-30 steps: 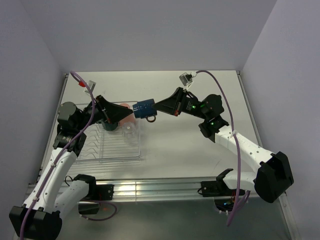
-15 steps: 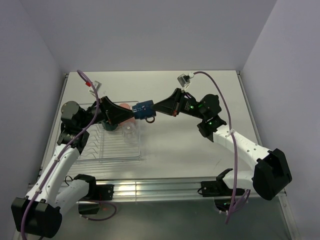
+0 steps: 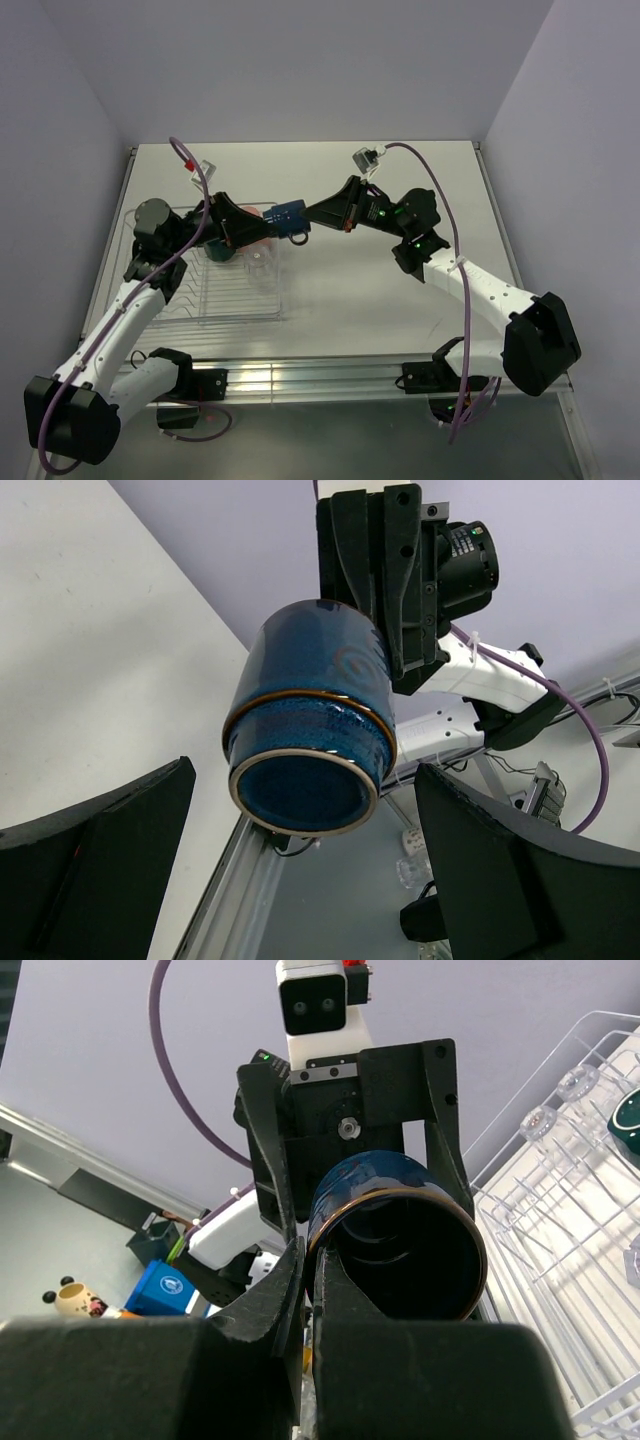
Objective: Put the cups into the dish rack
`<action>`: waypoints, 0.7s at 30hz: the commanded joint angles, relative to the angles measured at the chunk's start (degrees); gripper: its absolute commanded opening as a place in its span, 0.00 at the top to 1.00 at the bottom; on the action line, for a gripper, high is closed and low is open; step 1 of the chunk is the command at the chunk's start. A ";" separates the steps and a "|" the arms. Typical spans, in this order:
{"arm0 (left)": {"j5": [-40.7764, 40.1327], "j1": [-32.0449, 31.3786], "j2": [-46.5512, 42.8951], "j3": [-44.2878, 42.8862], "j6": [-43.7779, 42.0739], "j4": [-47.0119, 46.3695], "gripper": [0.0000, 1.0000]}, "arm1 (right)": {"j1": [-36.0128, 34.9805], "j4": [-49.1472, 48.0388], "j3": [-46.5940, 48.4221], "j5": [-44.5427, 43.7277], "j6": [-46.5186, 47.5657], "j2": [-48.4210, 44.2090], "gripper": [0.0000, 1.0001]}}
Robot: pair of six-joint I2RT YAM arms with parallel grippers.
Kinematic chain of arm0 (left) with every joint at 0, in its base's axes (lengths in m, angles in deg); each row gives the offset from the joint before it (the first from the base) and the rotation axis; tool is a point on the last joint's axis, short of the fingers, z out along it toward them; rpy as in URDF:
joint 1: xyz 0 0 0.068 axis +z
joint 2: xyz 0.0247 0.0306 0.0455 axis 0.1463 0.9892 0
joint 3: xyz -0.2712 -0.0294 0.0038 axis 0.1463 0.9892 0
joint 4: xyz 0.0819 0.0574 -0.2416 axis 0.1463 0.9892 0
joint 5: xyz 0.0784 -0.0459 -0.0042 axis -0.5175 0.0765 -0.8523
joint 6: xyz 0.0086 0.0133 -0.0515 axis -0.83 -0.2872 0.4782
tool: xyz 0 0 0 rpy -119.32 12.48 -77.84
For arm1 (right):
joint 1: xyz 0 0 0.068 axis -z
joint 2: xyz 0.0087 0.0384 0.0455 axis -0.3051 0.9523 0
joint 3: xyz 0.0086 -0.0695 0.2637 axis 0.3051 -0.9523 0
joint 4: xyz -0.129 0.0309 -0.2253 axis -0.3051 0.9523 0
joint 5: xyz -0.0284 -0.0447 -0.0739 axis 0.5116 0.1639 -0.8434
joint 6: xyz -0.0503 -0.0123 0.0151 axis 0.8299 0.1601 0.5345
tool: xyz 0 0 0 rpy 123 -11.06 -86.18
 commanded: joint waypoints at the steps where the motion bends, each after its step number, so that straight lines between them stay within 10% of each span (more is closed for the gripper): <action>1: -0.88 -0.86 0.09 -0.94 0.69 -4.58 0.01 | -0.64 -7.38 0.94 0.66 -1.40 0.50 1.00; 16: -3.79 -5.08 2.28 -0.94 1.84 -6.95 0.05 | -0.99 -7.12 1.47 0.39 -0.87 1.56 1.00; 21: -3.70 -5.34 2.81 -1.73 1.66 -6.43 0.26 | -0.99 -5.63 1.56 0.22 0.18 1.64 1.00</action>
